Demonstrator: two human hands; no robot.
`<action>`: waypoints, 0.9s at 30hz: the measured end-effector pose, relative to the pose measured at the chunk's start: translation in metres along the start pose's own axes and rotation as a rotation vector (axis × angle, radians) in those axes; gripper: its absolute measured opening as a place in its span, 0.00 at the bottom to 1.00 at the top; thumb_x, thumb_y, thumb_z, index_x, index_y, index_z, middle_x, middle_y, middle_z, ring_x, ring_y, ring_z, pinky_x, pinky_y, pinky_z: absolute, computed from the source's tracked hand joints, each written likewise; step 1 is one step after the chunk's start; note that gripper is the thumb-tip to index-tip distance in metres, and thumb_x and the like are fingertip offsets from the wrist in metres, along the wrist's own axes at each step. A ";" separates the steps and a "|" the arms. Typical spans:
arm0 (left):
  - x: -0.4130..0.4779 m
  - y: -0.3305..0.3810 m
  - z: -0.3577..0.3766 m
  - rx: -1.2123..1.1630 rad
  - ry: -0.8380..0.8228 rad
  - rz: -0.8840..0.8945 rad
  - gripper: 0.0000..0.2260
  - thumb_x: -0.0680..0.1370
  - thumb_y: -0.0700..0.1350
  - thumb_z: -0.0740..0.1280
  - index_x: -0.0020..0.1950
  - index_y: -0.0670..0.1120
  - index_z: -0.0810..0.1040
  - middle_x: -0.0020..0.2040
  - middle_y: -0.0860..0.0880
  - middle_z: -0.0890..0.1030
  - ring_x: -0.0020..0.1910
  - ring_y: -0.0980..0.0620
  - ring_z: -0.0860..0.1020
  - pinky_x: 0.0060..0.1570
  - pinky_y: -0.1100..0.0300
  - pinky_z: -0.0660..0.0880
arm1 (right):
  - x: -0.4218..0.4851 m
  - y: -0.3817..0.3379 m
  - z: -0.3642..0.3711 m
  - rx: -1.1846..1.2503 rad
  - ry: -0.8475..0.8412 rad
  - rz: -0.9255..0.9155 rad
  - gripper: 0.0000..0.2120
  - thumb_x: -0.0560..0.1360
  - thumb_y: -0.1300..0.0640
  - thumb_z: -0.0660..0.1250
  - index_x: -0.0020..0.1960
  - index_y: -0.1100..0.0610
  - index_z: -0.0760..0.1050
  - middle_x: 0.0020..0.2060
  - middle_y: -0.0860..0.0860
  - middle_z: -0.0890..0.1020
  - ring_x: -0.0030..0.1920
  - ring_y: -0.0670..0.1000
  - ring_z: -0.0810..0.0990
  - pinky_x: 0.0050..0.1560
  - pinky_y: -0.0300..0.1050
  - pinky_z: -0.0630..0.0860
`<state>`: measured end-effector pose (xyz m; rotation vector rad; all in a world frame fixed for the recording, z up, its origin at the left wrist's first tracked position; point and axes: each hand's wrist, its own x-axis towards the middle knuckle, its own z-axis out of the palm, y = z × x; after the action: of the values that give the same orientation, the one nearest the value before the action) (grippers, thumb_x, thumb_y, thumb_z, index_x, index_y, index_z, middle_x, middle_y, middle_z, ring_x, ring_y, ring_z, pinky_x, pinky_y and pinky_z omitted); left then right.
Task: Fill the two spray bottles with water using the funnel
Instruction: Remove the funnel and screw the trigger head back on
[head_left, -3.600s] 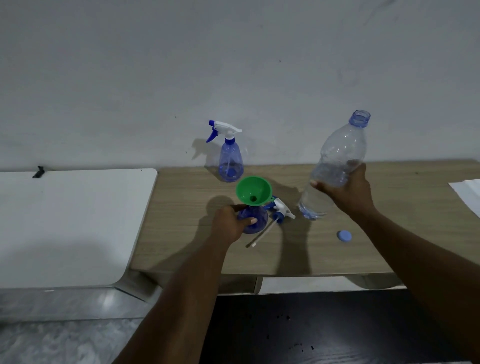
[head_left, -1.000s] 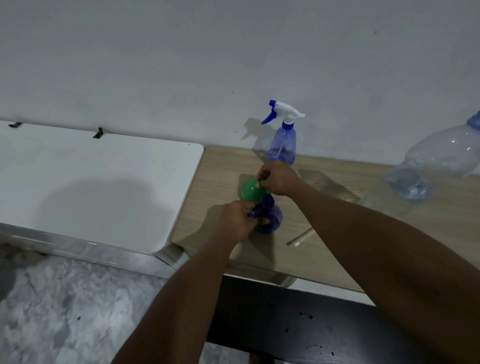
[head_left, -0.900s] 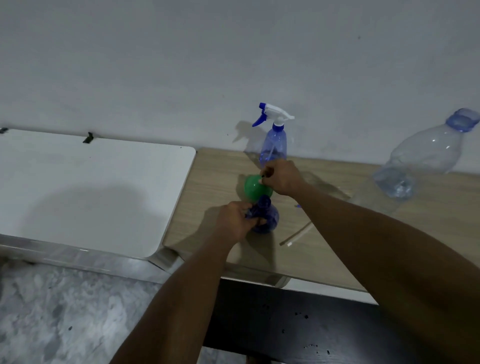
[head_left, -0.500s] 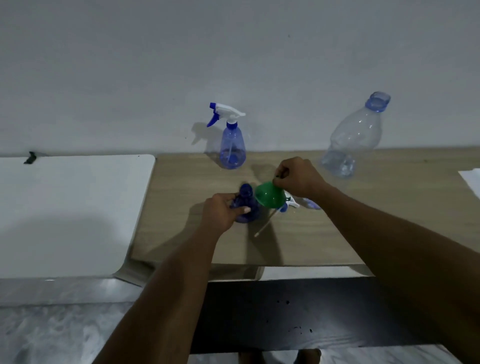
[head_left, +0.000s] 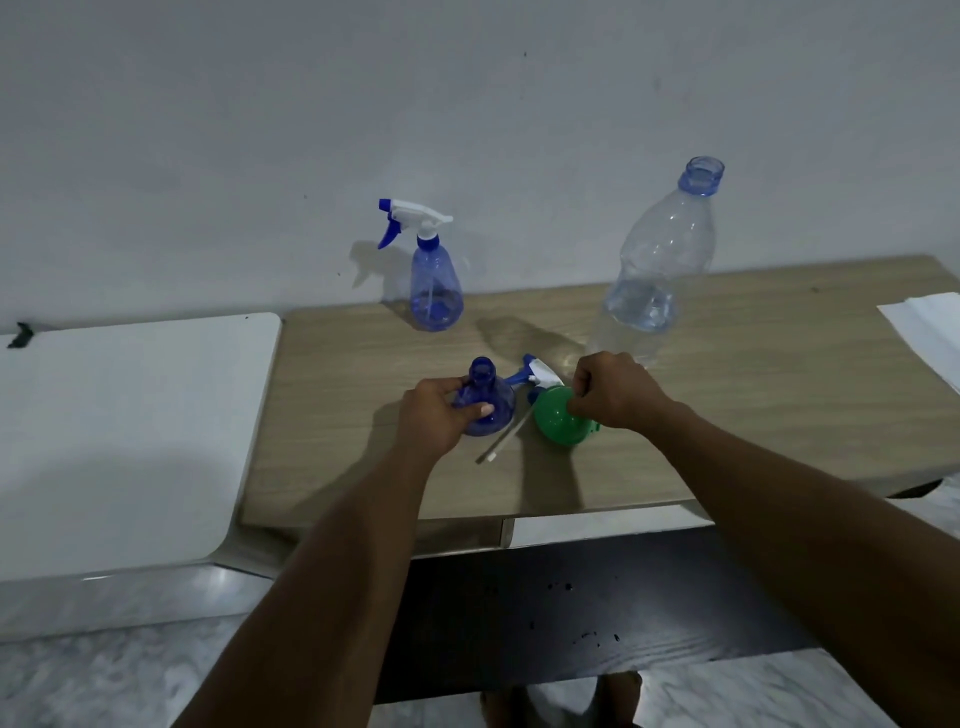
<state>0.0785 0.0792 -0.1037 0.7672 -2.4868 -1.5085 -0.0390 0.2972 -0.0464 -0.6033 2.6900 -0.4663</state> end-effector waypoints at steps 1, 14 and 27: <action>0.000 0.000 0.000 0.002 0.002 -0.002 0.22 0.67 0.47 0.82 0.59 0.46 0.84 0.46 0.51 0.84 0.45 0.55 0.82 0.49 0.64 0.75 | 0.000 0.001 -0.001 -0.011 -0.007 -0.003 0.09 0.64 0.55 0.74 0.35 0.50 0.74 0.40 0.53 0.82 0.42 0.55 0.80 0.42 0.46 0.78; -0.001 -0.002 0.002 0.004 -0.003 -0.010 0.23 0.67 0.48 0.81 0.61 0.48 0.83 0.47 0.51 0.85 0.46 0.53 0.83 0.51 0.62 0.77 | 0.008 -0.010 0.013 -0.210 -0.047 -0.018 0.18 0.73 0.50 0.70 0.57 0.59 0.75 0.53 0.58 0.80 0.51 0.59 0.79 0.45 0.48 0.73; -0.002 -0.006 0.003 -0.036 -0.005 -0.035 0.24 0.67 0.47 0.81 0.63 0.50 0.82 0.45 0.56 0.83 0.46 0.55 0.83 0.54 0.60 0.79 | 0.046 -0.049 0.052 -0.093 0.009 0.120 0.14 0.76 0.60 0.65 0.61 0.61 0.69 0.59 0.62 0.78 0.60 0.63 0.78 0.58 0.53 0.74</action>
<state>0.0806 0.0805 -0.1101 0.8057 -2.4552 -1.5636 -0.0404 0.2220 -0.0856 -0.4622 2.7495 -0.3137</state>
